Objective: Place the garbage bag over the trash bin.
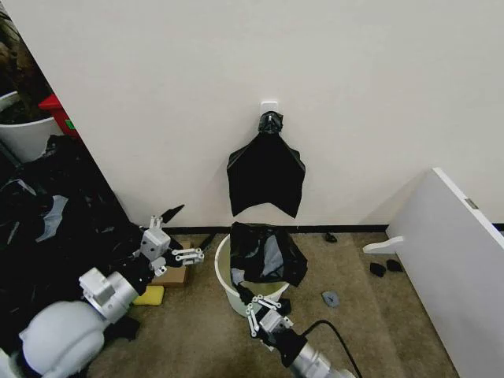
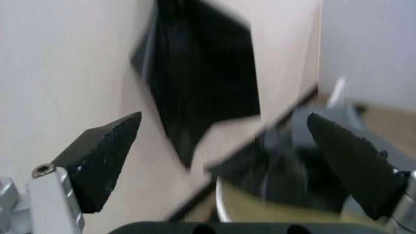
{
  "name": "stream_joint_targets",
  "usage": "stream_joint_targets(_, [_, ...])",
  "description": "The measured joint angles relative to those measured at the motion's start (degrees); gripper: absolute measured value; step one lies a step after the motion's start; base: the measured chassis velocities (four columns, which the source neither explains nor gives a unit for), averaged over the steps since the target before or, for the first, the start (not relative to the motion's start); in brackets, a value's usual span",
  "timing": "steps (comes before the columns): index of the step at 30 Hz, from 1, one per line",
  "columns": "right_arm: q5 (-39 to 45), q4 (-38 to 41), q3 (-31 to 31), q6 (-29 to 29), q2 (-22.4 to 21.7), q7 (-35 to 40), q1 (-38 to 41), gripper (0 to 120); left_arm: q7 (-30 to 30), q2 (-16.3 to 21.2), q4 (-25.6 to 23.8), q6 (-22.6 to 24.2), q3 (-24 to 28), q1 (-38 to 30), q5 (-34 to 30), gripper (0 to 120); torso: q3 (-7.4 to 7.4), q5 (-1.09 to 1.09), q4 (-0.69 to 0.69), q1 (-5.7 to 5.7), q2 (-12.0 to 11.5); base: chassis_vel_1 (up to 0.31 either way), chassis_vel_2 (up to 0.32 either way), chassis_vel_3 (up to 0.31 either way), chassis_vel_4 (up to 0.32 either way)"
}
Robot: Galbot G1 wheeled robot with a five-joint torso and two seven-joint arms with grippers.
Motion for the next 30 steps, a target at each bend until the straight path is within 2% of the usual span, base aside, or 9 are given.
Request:
stream_joint_targets(2, [0.19,0.11,-0.01,-0.13,0.04,0.05,0.12,0,0.29,2.41,1.08,2.25,1.74,-1.05,-2.61,100,0.00,0.02,0.00,0.00,0.00,0.000,0.000,0.000,0.000])
stream_joint_targets(4, [0.28,0.47,0.34,-0.16,0.02,0.06,-0.05,0,0.83,3.00,2.81,2.72,5.38,-4.06,-3.53,100,0.00,0.01,0.00,0.00,0.00,0.000,0.000,0.000,0.000])
stream_joint_targets(5, [0.28,0.47,0.34,-0.16,0.02,0.06,-0.05,0,0.83,3.00,2.81,2.72,5.38,-4.06,-3.53,100,0.00,0.01,0.00,0.00,0.00,0.000,0.000,0.000,0.000])
stream_joint_targets(10, [0.30,1.14,1.14,-0.12,-0.38,0.06,-0.88,0,2.05,0.35,5.92,2.10,17.69,-14.85,-6.75,100,-0.01,0.01,-0.02,0.00,0.00,0.000,0.000,0.000,0.000])
stream_joint_targets(11, [0.30,1.14,1.14,-0.12,-0.38,0.06,-0.88,0,2.05,0.35,5.92,2.10,17.69,-14.85,-6.75,100,-0.01,0.01,-0.02,0.00,0.00,0.000,0.000,0.000,0.000])
stream_joint_targets(15, [0.09,1.75,1.96,-0.07,-0.48,0.06,-2.01,0,1.81,-2.82,8.66,3.24,30.93,-29.42,-10.09,100,-0.01,0.01,-0.03,0.00,0.00,0.000,0.000,0.000,0.000])
stream_joint_targets(21, [-0.37,2.13,2.34,0.02,-0.32,0.06,-2.93,0,0.50,-4.84,10.96,5.56,37.46,-37.17,-10.38,100,-0.01,0.01,-0.01,0.00,0.00,0.000,0.000,0.000,0.000])
stream_joint_targets(24, [-0.48,2.33,2.49,0.03,-0.30,0.06,-3.00,0,-0.19,-5.95,11.90,8.53,43.19,-42.52,-11.92,99,-0.01,0.02,0.00,0.00,0.00,0.000,0.000,0.000,0.000])
stream_joint_targets(30, [-0.58,2.50,2.53,0.00,-0.14,0.17,-2.99,0,-0.75,-7.82,13.34,13.37,49.77,-49.26,-13.95,98,-0.01,0.02,-0.02,0.00,0.00,0.000,0.000,0.000,0.000])
